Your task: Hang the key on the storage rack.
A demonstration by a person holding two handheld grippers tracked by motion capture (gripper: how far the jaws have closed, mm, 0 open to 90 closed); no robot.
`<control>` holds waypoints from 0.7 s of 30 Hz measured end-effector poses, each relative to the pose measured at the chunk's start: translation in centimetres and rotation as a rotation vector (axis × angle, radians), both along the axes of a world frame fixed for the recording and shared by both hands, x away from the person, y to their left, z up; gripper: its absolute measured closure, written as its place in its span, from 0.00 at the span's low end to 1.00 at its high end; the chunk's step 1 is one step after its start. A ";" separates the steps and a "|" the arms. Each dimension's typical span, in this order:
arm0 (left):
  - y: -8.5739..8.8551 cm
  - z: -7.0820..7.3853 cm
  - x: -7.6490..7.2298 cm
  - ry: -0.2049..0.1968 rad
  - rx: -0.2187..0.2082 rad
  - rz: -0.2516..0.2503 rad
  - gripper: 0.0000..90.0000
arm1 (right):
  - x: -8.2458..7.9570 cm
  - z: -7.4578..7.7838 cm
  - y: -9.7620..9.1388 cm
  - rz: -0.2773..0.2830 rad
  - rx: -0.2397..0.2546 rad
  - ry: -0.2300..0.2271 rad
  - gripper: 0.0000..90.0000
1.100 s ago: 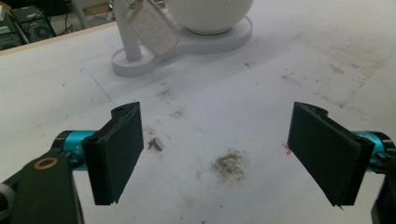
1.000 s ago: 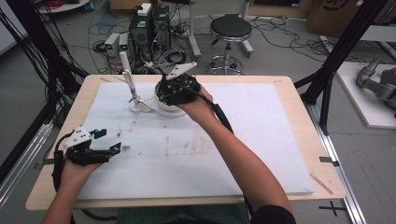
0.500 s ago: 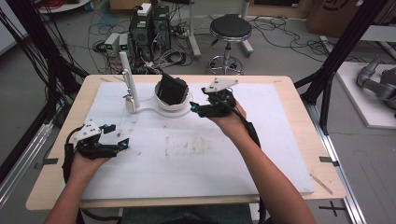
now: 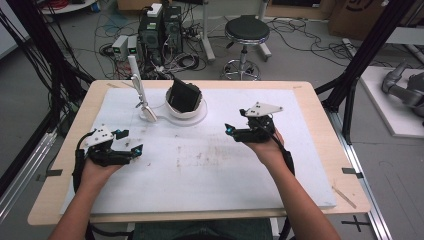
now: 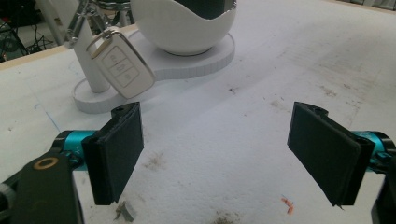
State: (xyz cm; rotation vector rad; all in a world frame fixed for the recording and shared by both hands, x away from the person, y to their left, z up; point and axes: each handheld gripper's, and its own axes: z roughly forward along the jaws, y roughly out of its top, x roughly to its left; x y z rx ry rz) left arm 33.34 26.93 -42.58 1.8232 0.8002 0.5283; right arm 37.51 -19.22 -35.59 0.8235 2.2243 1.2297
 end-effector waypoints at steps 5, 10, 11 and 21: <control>-0.1 0.0 0.1 0.001 0.002 -0.002 0.20 | -0.7 -1.7 -0.9 -0.005 0.005 0.021 0.24; 0.0 0.0 0.0 0.000 -0.001 0.002 0.20 | -1.1 -2.9 -1.4 -0.009 0.005 0.048 0.24; 0.0 0.0 0.0 0.000 0.001 0.002 0.20 | -1.1 -3.1 -1.4 -0.009 0.003 0.051 0.24; -0.1 0.0 0.0 0.002 0.005 -0.004 0.21 | -0.9 -4.5 -1.7 -0.029 -0.007 0.095 0.24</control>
